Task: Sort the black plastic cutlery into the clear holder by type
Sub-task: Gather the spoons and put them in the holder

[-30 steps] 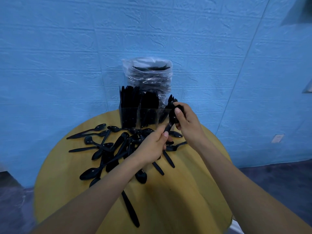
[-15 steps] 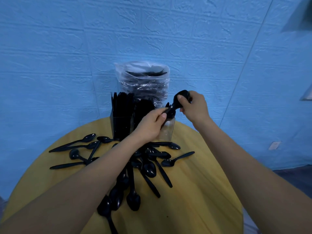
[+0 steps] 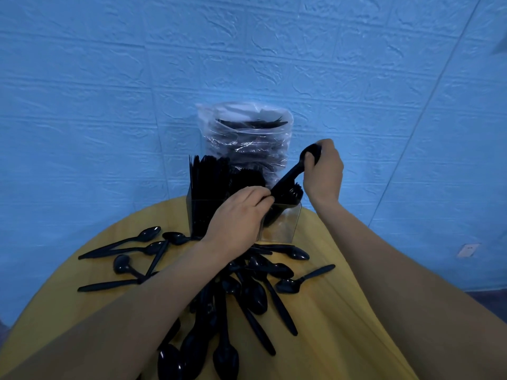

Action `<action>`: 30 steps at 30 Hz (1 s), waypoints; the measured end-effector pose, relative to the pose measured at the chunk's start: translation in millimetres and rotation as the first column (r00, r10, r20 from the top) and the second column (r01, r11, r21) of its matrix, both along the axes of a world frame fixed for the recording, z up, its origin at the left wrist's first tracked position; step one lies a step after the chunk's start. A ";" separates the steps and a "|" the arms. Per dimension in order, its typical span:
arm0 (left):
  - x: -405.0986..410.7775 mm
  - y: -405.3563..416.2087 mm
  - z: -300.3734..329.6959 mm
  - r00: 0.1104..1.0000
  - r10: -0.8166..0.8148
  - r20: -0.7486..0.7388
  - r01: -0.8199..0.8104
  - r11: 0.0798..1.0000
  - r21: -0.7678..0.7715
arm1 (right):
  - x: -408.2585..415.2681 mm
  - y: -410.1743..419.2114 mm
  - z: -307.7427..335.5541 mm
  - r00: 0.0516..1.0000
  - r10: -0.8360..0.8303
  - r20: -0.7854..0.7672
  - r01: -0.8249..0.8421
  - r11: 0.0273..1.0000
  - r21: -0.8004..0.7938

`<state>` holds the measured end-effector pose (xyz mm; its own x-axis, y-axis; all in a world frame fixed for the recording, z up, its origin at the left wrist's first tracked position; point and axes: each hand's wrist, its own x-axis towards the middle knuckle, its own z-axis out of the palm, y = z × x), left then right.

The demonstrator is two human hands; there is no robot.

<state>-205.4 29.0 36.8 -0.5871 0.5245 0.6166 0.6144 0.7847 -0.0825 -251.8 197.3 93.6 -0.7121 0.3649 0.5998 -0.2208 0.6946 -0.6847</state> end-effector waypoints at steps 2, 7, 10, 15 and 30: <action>-0.8 -1.7 -0.4 1.000 -0.003 -0.017 0.003 0.999 -0.039 | 0.0 -7.4 -8.9 1.000 0.026 0.002 -0.026 0.993 0.113; 1.3 -4.7 -0.6 1.000 0.001 -0.018 -0.003 0.998 -0.068 | -4.3 -12.8 -30.7 0.995 -0.084 0.060 0.042 0.862 0.505; 3.2 -5.0 -1.2 1.000 0.000 0.009 0.000 0.998 -0.056 | -1.5 -11.2 -37.8 0.975 -0.145 0.166 0.011 0.785 0.619; 12.0 -8.8 -2.8 0.999 0.002 0.053 0.000 0.999 -0.035 | 14.4 -9.7 -33.7 0.980 -0.028 0.198 -0.080 0.852 0.518; 62.1 -25.8 -40.4 0.846 0.209 0.491 -0.166 0.977 -0.130 | 136.2 28.8 -119.8 0.791 0.071 0.608 -0.349 0.868 0.352</action>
